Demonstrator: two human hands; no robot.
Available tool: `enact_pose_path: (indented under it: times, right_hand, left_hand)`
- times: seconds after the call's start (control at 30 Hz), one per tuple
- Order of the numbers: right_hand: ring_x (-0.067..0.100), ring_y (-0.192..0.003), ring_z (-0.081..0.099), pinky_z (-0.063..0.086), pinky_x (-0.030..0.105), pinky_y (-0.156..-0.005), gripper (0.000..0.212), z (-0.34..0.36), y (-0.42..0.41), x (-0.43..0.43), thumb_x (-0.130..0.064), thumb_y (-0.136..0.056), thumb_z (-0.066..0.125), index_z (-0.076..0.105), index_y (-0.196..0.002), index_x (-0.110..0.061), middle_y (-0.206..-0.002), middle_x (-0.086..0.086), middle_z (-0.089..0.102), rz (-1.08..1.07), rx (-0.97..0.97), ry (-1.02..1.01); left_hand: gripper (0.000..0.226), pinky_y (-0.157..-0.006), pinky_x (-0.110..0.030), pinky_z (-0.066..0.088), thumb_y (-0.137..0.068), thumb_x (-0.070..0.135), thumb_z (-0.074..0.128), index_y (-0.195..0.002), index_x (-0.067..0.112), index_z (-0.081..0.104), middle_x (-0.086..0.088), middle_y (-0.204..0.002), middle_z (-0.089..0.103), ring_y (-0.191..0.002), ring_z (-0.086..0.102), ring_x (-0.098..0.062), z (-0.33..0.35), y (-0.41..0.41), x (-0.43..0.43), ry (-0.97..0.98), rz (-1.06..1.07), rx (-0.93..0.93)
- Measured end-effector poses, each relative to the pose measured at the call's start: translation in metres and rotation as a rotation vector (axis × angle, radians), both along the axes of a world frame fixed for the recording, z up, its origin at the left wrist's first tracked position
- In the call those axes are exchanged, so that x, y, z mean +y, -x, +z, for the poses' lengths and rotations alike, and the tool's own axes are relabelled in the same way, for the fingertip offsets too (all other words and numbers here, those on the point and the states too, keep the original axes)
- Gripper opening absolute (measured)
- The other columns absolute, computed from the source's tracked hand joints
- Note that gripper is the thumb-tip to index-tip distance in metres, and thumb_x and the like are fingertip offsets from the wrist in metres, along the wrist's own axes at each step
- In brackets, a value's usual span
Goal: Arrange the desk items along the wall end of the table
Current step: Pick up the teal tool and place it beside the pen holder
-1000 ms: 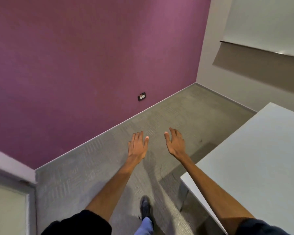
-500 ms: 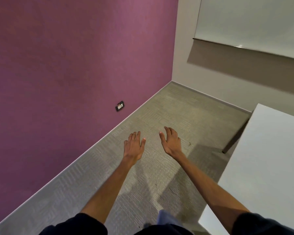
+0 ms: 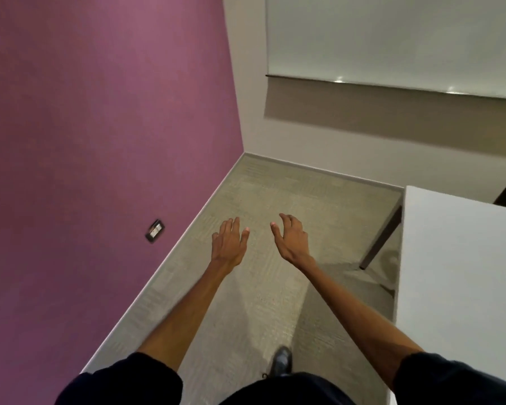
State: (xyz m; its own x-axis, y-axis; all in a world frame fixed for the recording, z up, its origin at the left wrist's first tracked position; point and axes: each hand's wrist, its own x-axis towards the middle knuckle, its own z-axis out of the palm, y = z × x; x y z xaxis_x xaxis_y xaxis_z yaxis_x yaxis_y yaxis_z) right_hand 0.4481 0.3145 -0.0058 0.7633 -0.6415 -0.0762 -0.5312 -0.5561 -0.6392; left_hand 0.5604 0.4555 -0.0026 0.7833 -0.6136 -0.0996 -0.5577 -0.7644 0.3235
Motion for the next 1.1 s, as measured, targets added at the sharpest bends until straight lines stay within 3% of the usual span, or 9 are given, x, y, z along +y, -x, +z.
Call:
enact_pose_path:
  times: [0.23,0.8,1.1]
  right_hand:
    - [0.024,-0.145,0.032,0.034,0.050,-0.114,0.054,0.023,-0.032,-0.107,-0.046,-0.104,0.034,0.040,-0.147,-0.015,-0.154,0.008,0.038,-0.167,-0.015,0.060]
    - [0.026,-0.144,0.033,0.031,0.048,-0.116,0.055,0.008,-0.030,-0.322,-0.046,-0.104,0.033,0.039,-0.147,-0.013,-0.154,0.009,0.036,-0.689,0.042,-0.005]
    - [0.025,-0.145,0.030,0.025,0.052,-0.119,0.055,0.015,0.001,-0.390,-0.048,-0.103,0.032,0.038,-0.147,-0.016,-0.156,0.007,0.034,-1.043,0.015,-0.043]
  left_hand:
    - [0.055,-0.117,-0.046,0.028,-0.105,0.041,0.029,-0.150,0.009,0.033,-0.008,-0.157,0.034,-0.149,0.025,-0.021,0.017,-0.059,-0.118,0.063,-0.152,-0.048]
    - [0.057,-0.119,-0.046,0.027,-0.105,0.044,0.026,-0.151,0.011,0.031,-0.007,-0.159,0.030,-0.151,0.023,-0.021,0.002,-0.119,-0.412,0.063,-0.638,0.048]
    - [0.059,-0.119,-0.047,0.025,-0.105,0.044,0.025,-0.151,0.008,0.031,-0.011,-0.157,0.033,-0.148,0.027,-0.026,0.011,-0.118,-0.542,0.078,-0.899,0.084]
